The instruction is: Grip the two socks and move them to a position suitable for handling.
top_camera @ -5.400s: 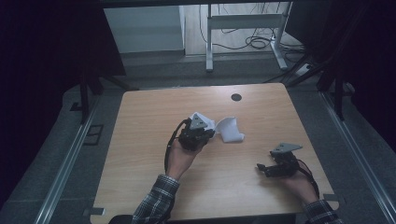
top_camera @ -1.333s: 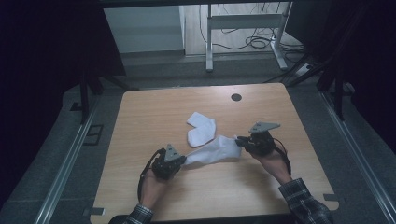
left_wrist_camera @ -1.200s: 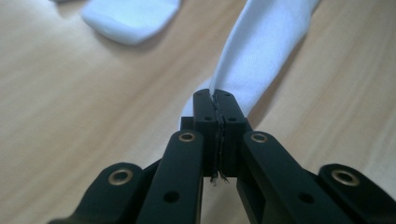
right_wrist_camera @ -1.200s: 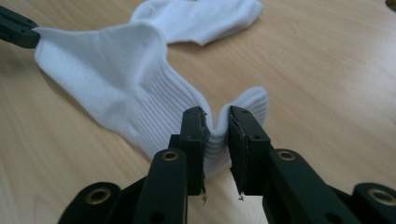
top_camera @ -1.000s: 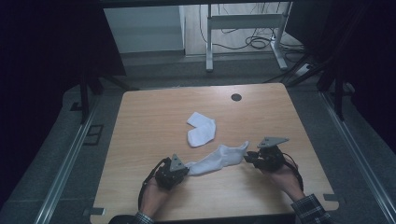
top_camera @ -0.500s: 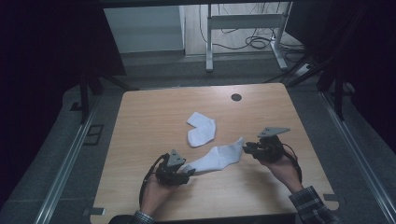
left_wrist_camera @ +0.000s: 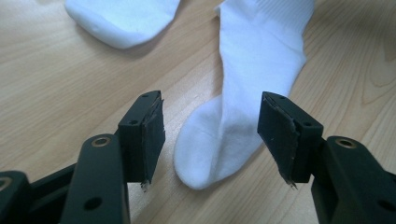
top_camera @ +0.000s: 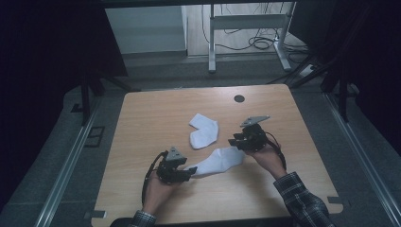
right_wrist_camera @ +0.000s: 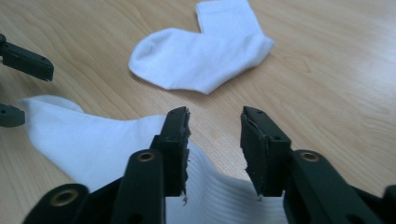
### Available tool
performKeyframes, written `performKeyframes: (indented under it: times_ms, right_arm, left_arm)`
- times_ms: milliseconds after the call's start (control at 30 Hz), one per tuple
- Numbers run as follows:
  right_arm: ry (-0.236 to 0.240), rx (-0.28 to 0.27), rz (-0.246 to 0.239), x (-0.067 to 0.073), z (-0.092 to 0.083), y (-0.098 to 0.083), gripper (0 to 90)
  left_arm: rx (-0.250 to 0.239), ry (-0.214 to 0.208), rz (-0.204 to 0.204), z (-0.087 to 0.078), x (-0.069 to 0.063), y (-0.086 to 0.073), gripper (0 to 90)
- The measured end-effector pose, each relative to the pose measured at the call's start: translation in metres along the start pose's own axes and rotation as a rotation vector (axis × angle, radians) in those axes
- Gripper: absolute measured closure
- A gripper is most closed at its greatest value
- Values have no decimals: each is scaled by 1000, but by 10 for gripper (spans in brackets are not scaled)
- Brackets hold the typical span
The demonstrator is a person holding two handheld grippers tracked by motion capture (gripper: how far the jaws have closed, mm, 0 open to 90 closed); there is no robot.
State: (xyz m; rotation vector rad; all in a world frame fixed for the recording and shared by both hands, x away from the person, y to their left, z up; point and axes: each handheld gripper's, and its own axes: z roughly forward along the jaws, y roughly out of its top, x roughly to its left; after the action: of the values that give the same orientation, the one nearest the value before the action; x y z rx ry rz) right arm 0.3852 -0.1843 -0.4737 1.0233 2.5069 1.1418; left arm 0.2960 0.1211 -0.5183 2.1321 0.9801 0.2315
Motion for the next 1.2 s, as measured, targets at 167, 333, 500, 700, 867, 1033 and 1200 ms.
performKeyframes:
  times_ms: [167, 333, 500, 700, 867, 1033, 1200]
  right_arm:
    - [3, 65, -26, -3, 17, -12, 591]
    - [9, 93, -17, -10, 18, -22, 650]
    - [55, 134, -13, -15, 12, -33, 749]
    - [68, 188, -31, -13, 12, -49, 748]
    - [96, 171, -16, -14, 7, -56, 653]
    - [101, 171, -63, -7, 3, -64, 647]
    - [114, 176, -72, -1, -2, -70, 849]
  left_arm:
    - [35, -4, -1, 7, 1, -1, 436]
    - [63, -21, -7, 13, 2, 0, 515]
    - [95, -32, 12, 21, -1, 3, 646]
    - [109, -38, 23, 23, -3, 6, 751]
    - [91, 14, 28, 24, -2, 7, 568]
    - [97, 31, 48, 26, -3, 7, 518]
    - [105, -17, 51, 26, -3, 8, 706]
